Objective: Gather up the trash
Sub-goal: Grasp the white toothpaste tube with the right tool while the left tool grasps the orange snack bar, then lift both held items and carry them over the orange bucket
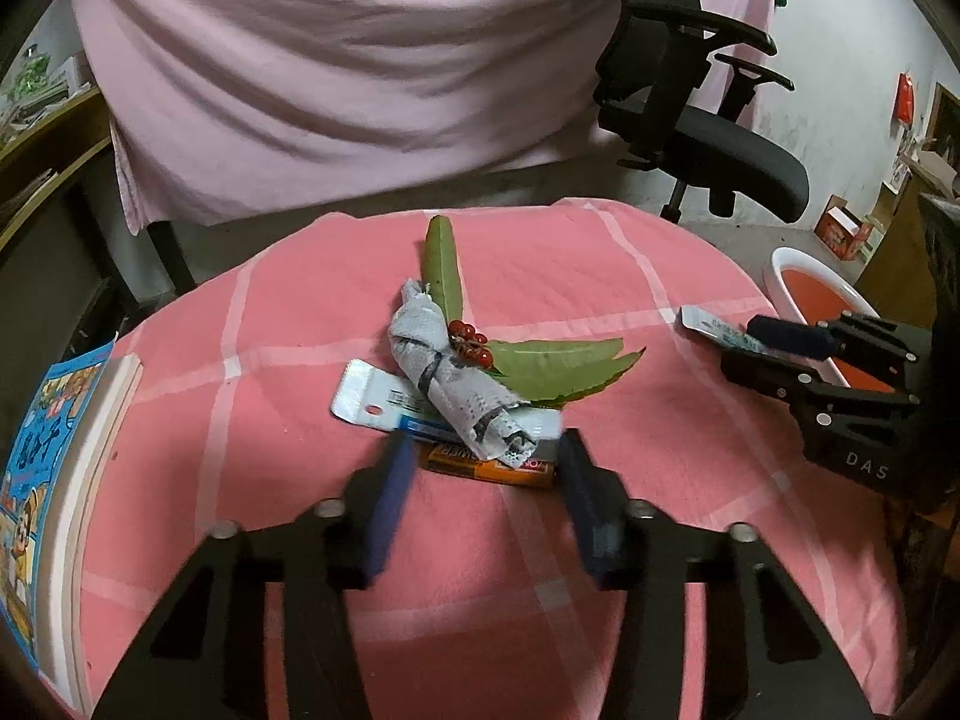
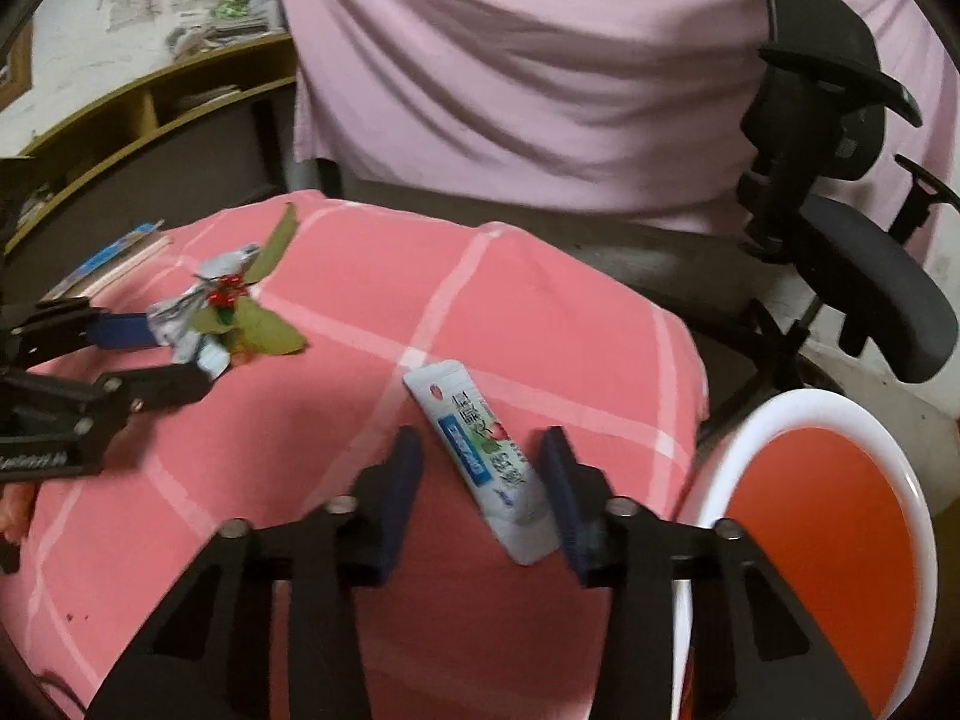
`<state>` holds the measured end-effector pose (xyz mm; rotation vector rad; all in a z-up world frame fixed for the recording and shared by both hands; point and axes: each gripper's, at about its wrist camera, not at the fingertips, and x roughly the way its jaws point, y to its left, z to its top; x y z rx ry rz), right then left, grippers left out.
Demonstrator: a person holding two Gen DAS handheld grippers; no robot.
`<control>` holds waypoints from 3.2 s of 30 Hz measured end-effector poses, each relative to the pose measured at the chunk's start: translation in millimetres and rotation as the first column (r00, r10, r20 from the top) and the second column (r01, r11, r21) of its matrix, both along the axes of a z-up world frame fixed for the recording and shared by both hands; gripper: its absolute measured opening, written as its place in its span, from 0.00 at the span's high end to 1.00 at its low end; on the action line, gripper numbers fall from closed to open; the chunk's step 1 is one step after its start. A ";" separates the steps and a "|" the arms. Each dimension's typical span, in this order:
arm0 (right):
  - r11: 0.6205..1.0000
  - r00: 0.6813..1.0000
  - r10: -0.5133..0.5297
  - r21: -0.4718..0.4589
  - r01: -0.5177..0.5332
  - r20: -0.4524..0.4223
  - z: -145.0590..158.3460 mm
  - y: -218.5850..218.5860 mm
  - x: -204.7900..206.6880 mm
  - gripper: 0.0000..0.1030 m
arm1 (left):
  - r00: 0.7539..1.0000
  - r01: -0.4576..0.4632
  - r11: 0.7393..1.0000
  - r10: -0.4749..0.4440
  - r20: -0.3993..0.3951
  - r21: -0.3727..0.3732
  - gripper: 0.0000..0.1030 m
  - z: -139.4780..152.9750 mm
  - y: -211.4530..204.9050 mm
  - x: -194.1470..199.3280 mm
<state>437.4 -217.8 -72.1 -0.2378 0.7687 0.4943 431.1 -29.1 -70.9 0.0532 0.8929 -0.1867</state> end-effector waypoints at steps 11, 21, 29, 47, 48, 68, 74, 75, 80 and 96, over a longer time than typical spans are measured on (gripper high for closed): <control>0.997 0.998 -0.001 0.075 0.006 -0.066 0.6 -7.9 -10.2 0.81 | 0.998 -0.013 0.999 0.011 0.068 0.029 0.64 9.1 -4.5 -23.6; 0.986 0.995 -0.002 0.165 0.019 -0.100 6.0 -12.0 -32.9 0.82 | 0.990 -0.051 0.989 0.069 0.122 -0.139 0.64 22.1 -6.8 -50.6; 0.984 1.000 0.003 0.177 0.002 -0.028 15.1 -12.5 -53.9 0.86 | 0.966 -0.087 0.978 0.130 0.224 -0.192 0.64 39.8 -5.1 -72.6; 0.993 0.998 -0.021 0.116 0.028 -0.067 5.8 -7.0 -46.7 0.91 | 0.982 -0.169 0.962 0.184 0.049 -0.216 0.64 20.3 4.1 -53.9; 0.994 0.998 -0.014 0.103 0.020 -0.061 5.6 -5.4 -47.5 0.89 | 0.981 -0.180 0.958 0.192 0.032 -0.223 0.64 18.4 6.6 -52.4; 0.998 1.000 -0.030 0.052 0.030 -0.006 7.0 -7.1 -48.2 0.81 | 0.952 -0.163 0.963 0.210 0.224 -0.213 0.64 45.0 -2.1 -80.8; 0.983 0.991 -0.047 0.181 0.024 0.127 31.3 -24.9 -68.6 0.81 | 0.890 -0.165 0.973 0.217 0.401 -0.160 0.64 63.6 -15.0 -111.4; 0.976 0.984 -0.053 0.218 0.015 0.168 38.5 -30.0 -74.7 0.81 | 0.879 -0.166 0.973 0.220 0.423 -0.160 0.64 69.8 -18.6 -114.8; 0.949 0.922 -0.104 0.315 -0.020 0.373 71.2 -49.4 -102.4 0.81 | 0.821 -0.110 0.981 0.179 0.541 -0.158 0.64 105.1 -41.6 -128.0; 0.865 0.737 -0.408 0.487 0.122 0.539 109.1 -157.2 -138.1 0.81 | 0.793 0.120 0.993 -0.103 0.600 0.012 0.64 126.1 -172.9 -114.6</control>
